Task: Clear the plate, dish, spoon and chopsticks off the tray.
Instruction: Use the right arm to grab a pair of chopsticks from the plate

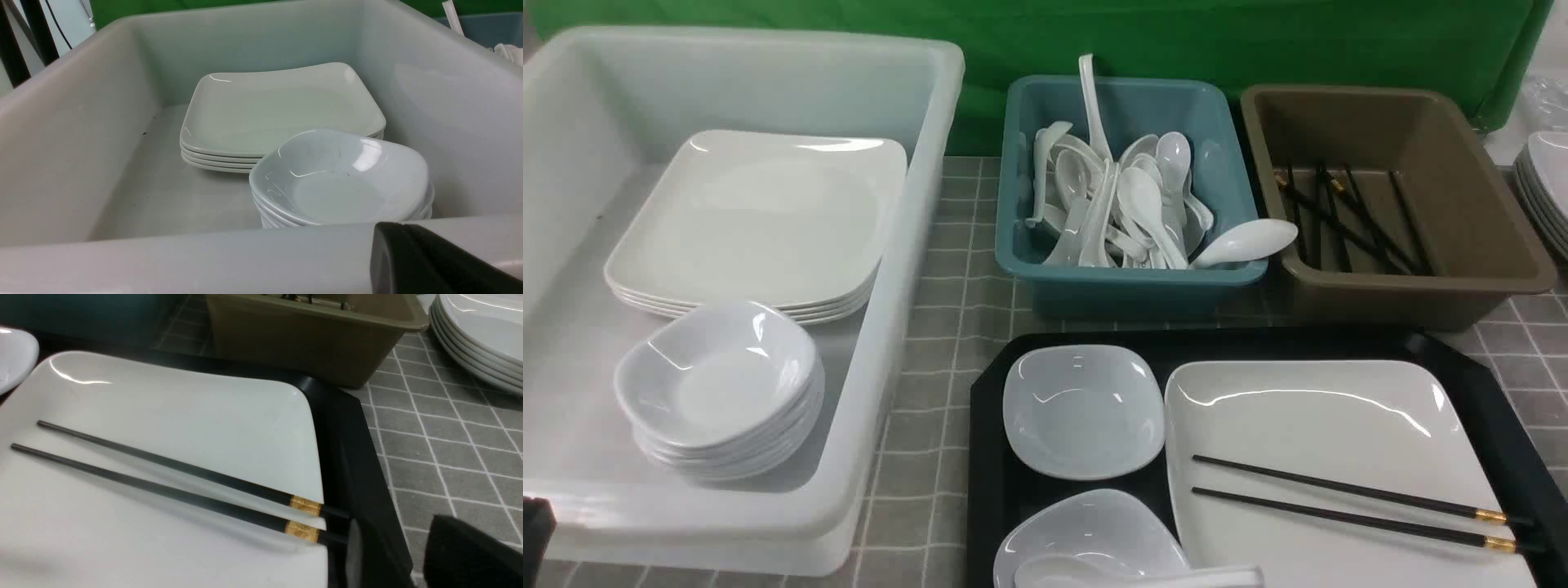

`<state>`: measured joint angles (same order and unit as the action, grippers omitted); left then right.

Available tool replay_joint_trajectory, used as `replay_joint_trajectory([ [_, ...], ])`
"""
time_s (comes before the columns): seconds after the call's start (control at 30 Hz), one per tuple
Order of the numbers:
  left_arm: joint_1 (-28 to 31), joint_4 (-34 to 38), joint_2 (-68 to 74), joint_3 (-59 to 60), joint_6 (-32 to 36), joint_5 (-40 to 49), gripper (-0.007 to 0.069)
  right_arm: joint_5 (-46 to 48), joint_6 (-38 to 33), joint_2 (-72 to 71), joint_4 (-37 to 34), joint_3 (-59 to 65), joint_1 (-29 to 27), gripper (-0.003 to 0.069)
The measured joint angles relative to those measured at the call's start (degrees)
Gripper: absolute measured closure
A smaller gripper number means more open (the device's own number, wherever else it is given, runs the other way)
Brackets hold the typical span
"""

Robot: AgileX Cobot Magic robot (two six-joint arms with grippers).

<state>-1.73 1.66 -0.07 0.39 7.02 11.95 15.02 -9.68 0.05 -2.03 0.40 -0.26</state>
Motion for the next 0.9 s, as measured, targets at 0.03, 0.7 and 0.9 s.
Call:
replay_joint_trajectory([
  [0.03, 0.0, 0.0, 0.0, 0.0, 0.0, 0.0, 0.0622, 0.0, 0.0, 0.0, 0.0, 0.0, 0.0, 0.0414],
  [0.7, 0.0, -1.2, 0.0, 0.0, 0.1, -3.0, 0.0622, 0.0, 0.0, 0.0, 0.0, 0.0, 0.0, 0.0414],
  [0.9, 0.0, 14.6, 0.0, 0.0, -4.1, -14.4, 0.0622, 0.0, -0.3, 0.0, 0.0, 0.0, 0.0, 0.0414],
])
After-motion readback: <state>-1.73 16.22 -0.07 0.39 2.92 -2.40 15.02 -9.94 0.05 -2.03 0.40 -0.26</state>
